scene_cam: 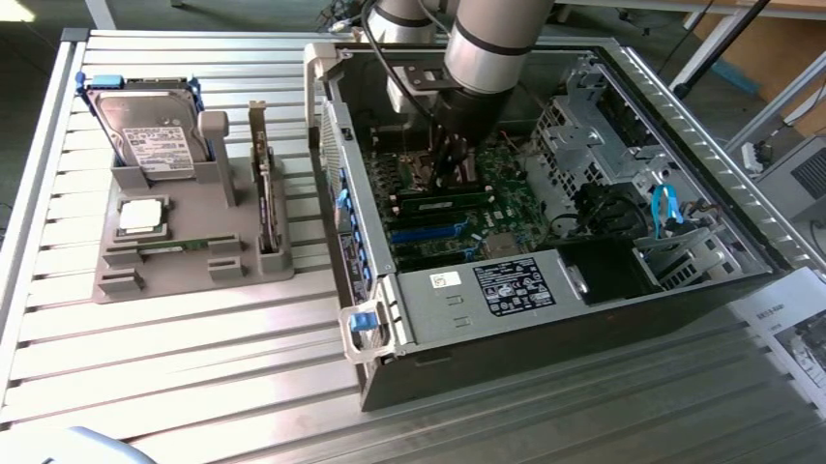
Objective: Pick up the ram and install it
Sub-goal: 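Press down the ram until it locks into place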
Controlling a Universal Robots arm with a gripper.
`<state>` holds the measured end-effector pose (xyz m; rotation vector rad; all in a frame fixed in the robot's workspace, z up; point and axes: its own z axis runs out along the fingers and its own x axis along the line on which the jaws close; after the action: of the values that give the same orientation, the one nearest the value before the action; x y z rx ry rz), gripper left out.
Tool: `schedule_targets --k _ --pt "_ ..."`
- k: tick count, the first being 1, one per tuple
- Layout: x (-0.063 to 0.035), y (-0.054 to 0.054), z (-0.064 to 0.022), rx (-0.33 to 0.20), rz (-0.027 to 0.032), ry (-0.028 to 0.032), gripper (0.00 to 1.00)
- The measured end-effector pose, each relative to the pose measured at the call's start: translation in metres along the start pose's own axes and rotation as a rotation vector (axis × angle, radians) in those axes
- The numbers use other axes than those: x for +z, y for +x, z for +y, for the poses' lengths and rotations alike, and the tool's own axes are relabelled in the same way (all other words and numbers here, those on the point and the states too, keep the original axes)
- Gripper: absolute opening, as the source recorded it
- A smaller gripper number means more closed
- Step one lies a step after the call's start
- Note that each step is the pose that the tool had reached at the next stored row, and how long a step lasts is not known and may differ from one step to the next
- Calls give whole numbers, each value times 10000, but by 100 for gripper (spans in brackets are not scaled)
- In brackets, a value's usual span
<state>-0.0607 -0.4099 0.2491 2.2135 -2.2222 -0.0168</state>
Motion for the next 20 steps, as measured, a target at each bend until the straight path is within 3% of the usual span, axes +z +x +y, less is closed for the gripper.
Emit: schedule_targets --k 6,20 --pt "0 0 7 2 0 0 10" --pt "3 1 234 0 -1 1 10"
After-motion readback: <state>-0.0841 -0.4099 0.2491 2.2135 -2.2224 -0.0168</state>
